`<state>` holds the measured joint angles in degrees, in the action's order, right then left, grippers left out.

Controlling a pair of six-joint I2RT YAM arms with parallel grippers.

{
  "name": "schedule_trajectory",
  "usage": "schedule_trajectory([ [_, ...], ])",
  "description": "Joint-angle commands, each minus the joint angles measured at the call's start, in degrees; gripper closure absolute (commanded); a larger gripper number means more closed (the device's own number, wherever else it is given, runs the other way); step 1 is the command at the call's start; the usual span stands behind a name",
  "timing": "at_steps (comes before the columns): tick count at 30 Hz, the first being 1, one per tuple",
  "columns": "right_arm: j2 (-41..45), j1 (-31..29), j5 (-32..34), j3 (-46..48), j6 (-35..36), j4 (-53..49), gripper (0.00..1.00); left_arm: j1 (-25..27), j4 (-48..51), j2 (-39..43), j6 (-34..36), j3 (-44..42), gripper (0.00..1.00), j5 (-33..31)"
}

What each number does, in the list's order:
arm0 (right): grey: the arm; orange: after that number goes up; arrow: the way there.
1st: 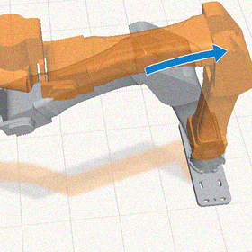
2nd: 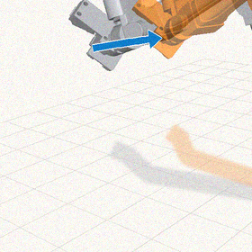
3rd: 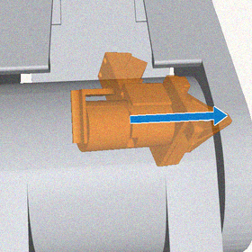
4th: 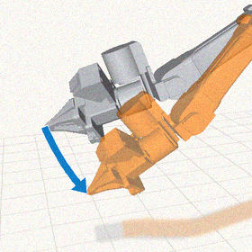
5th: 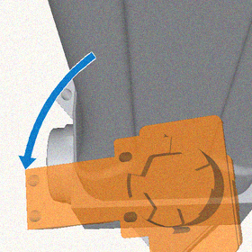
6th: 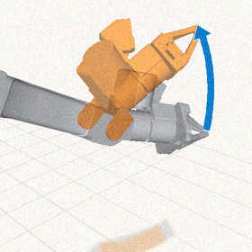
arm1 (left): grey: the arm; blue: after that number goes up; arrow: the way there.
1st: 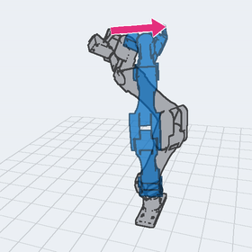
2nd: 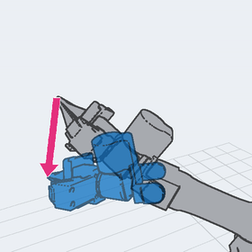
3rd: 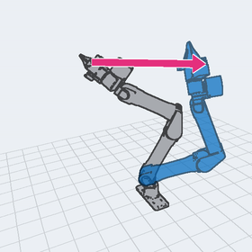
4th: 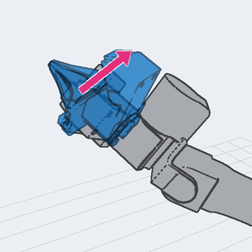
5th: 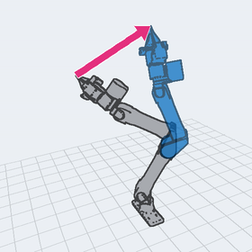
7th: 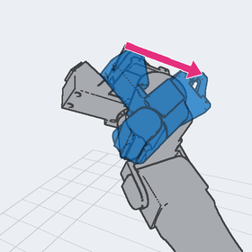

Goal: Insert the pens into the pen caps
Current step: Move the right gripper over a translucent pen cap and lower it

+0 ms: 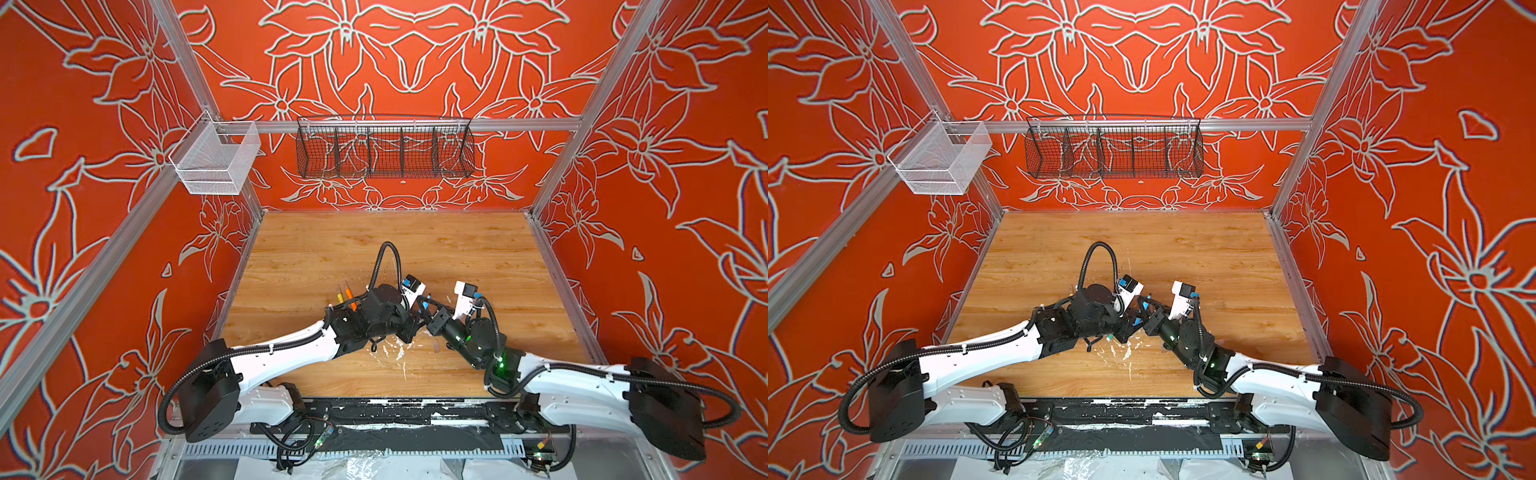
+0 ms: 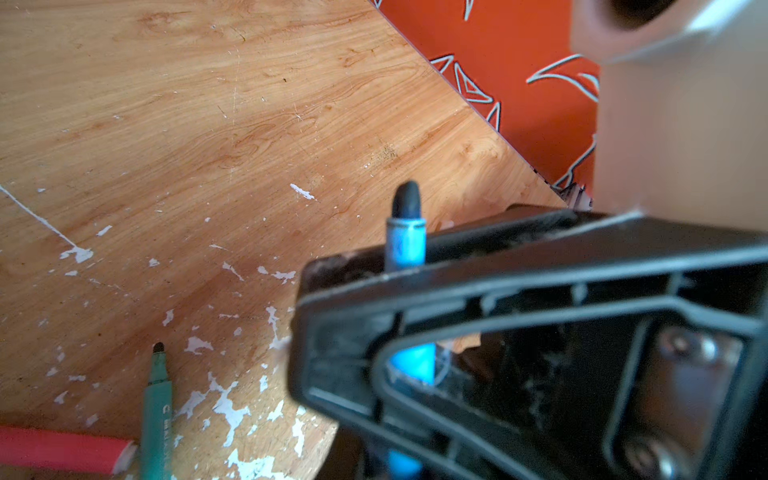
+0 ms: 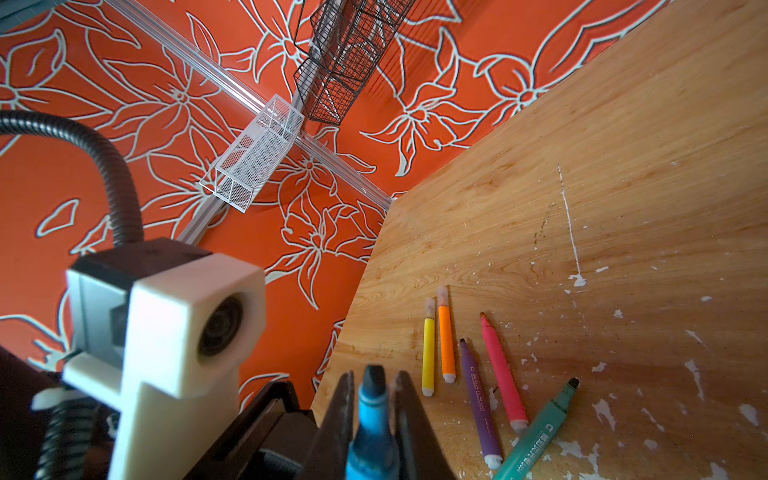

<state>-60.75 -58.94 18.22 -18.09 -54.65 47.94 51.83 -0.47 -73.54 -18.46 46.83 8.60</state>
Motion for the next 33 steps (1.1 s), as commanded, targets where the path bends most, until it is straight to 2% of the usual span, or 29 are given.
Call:
schedule_trajectory([
  [1, 5.13, -0.3, 3.96, 1.42, 2.13, -4.37, 0.67, -0.42, -0.33, 1.13, -1.24, -0.77, 1.0, -3.65],
  [3, 10.83, -0.3, 5.68, 1.41, 3.67, -12.96, 0.55, -0.74, 0.12, 1.2, -2.16, -0.86, 1.0, -4.94],
  [5, 17.11, -0.3, 7.3, 0.27, 4.74, -24.96, 0.49, -1.89, 0.47, 0.85, -3.51, -0.86, 1.0, -5.47],
  [9, 26.76, -0.35, 8.89, -2.12, 7.71, -45.68, 0.46, -5.81, 1.54, -0.1, -7.36, -1.36, 1.0, -6.03],
  [13, 28.71, -0.3, 9.27, -5.55, 8.74, -61.75, 0.45, -6.75, 4.77, -0.48, -9.27, -0.91, 1.0, -12.2],
  [16, 25.12, -0.32, 8.84, -8.73, 8.94, -70.42, 0.45, -6.79, 5.83, -0.64, -9.94, -0.77, 1.0, -14.25],
  [20, 16.64, -0.35, 5.98, -13.03, 9.81, -75.27, 0.45, -6.75, 5.88, -1.05, -10.01, -0.6, 1.0, -13.96],
  [26, 2.71, -0.35, 1.46, -17.6, 10.5, -75.79, 0.45, -6.75, 6.04, -1.09, -9.98, -0.42, 1.0, -13.95],
  [33, -8.45, -0.3, -1.98, -21.99, 11.71, -75.95, 0.46, -6.75, 6.1, -0.67, -9.87, -0.52, 1.0, -14.22],
])
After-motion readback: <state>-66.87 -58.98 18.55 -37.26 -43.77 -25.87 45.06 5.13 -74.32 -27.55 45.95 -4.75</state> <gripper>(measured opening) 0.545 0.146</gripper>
